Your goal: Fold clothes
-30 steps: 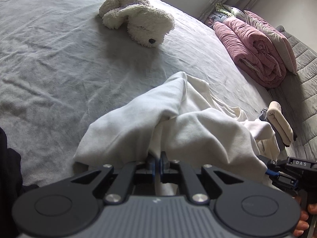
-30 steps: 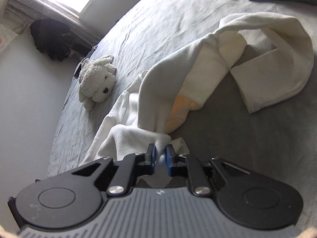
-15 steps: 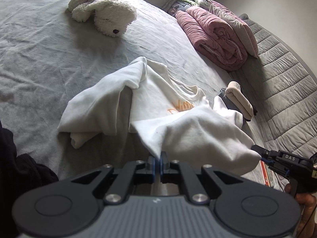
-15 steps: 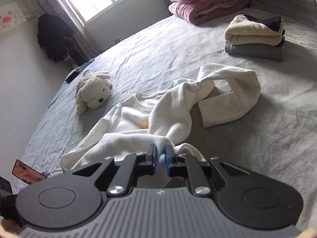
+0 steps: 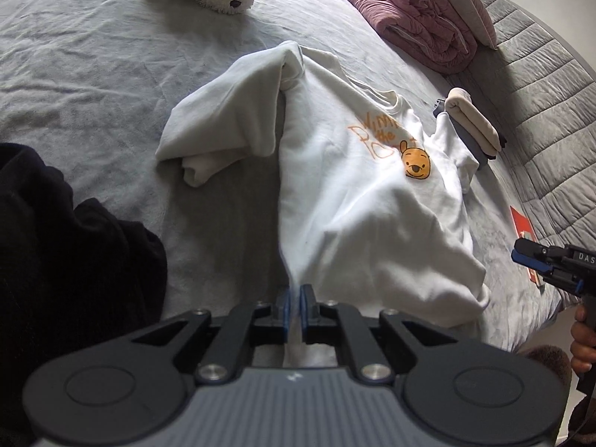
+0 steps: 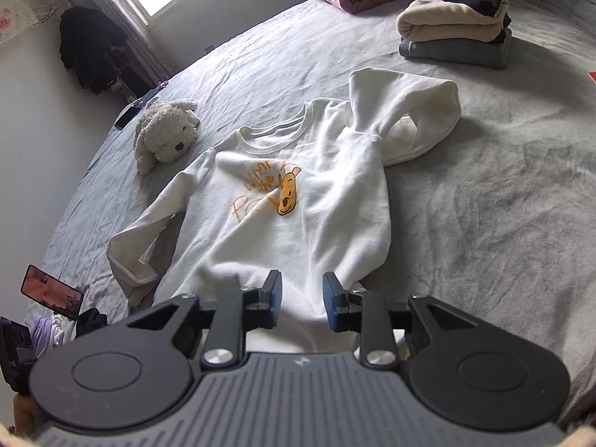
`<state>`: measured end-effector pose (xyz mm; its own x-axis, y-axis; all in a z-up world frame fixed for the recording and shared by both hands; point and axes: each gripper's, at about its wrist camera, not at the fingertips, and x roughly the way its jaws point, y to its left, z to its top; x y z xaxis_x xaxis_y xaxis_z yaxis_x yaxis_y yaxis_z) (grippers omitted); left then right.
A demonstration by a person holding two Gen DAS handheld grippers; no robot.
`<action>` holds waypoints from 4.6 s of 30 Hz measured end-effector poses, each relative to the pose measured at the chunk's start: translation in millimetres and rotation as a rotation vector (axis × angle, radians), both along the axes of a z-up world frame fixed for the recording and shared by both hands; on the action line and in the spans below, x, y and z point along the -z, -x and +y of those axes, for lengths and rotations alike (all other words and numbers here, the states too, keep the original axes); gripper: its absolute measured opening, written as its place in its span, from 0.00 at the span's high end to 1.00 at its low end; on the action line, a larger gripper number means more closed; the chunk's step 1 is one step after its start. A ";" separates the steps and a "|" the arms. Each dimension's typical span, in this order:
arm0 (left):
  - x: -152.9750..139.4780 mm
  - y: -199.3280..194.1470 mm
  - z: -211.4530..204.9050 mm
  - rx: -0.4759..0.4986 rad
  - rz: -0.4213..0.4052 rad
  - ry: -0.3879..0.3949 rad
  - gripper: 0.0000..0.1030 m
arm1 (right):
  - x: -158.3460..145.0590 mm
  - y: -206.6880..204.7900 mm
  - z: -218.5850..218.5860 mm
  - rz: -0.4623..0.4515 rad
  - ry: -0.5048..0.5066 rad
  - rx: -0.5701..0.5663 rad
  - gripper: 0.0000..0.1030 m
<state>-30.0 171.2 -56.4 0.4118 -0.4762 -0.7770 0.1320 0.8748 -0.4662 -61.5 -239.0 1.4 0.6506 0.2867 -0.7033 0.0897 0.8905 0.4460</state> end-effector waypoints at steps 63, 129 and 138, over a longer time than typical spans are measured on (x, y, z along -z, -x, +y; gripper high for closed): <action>-3.7 126.5 -32.0 -0.252 -0.020 0.040 0.90 | 30.7 162.0 16.6 -0.406 1.163 -0.591 0.95; 31.0 38.0 -10.4 -0.252 -0.115 0.115 0.97 | 97.7 17.3 -109.9 -0.031 -0.205 -0.155 0.92; 27.7 45.6 -17.1 -0.275 -0.160 -0.004 0.94 | 91.7 22.4 -108.2 -0.063 -0.069 -0.098 0.89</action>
<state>-75.6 154.1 -84.1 0.6417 -0.3268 -0.6939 -0.0386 0.8898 -0.4547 -83.9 -347.2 -90.3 0.6592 0.3976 -0.6383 -0.0265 0.8605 0.5087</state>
